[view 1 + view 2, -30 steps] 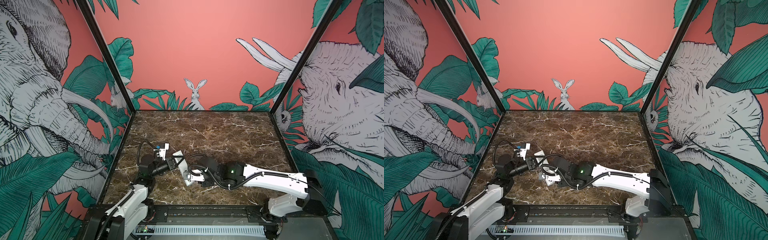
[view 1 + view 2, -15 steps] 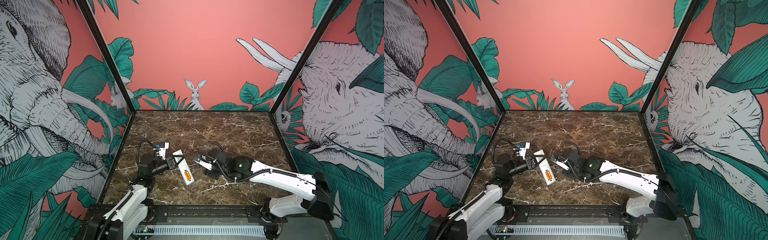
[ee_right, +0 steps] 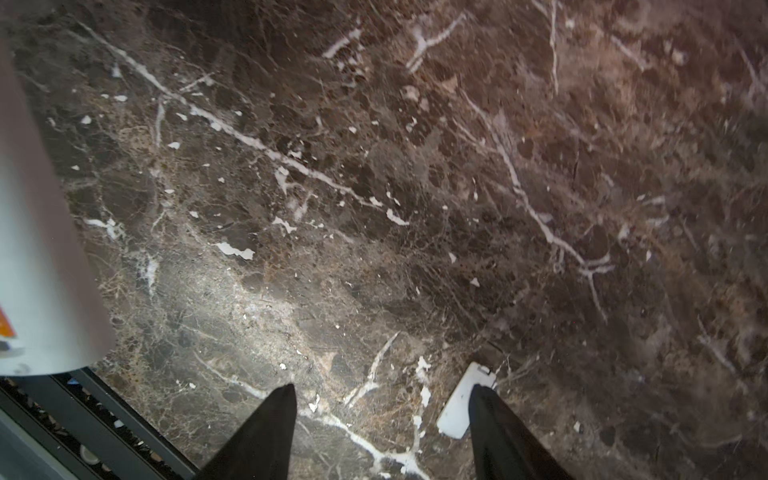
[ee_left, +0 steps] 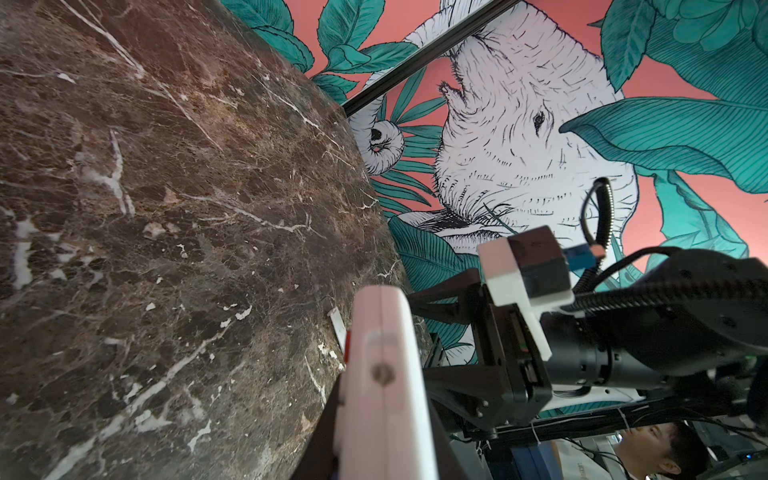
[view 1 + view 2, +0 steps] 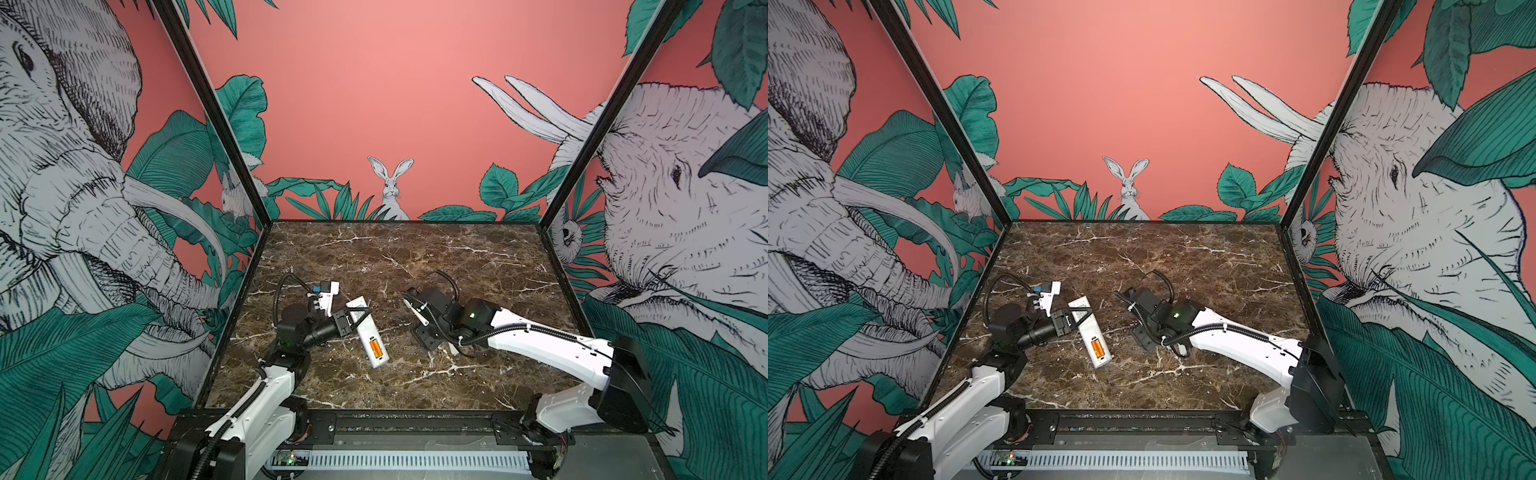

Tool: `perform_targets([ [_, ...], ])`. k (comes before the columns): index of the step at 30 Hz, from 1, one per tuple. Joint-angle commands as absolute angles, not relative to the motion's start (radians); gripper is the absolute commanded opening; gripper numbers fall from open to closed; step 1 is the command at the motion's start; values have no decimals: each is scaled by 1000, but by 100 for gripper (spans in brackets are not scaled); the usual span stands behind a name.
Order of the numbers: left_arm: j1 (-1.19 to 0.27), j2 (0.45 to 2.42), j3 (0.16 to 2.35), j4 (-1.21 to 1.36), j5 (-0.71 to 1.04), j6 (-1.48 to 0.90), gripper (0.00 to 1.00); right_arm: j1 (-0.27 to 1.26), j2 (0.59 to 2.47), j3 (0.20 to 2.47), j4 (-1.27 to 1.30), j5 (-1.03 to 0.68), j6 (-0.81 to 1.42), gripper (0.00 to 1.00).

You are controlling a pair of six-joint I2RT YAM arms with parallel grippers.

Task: Load the batteries into the remote control
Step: 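Lift the right gripper off the remote and move it over the white cover, then lower the right gripper onto the white battery cover on the table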

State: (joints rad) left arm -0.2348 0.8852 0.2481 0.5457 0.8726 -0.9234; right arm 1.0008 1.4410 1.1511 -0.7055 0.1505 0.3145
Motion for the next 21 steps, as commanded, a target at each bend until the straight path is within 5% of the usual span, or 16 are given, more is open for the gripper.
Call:
perform_targets([
  [1, -239, 869, 284, 530, 877, -882, 0, 970, 1432, 1143, -772, 172, 440, 71],
  [21, -239, 796, 279, 425, 869, -794, 0, 843, 1497, 1080, -825, 154, 522, 77],
])
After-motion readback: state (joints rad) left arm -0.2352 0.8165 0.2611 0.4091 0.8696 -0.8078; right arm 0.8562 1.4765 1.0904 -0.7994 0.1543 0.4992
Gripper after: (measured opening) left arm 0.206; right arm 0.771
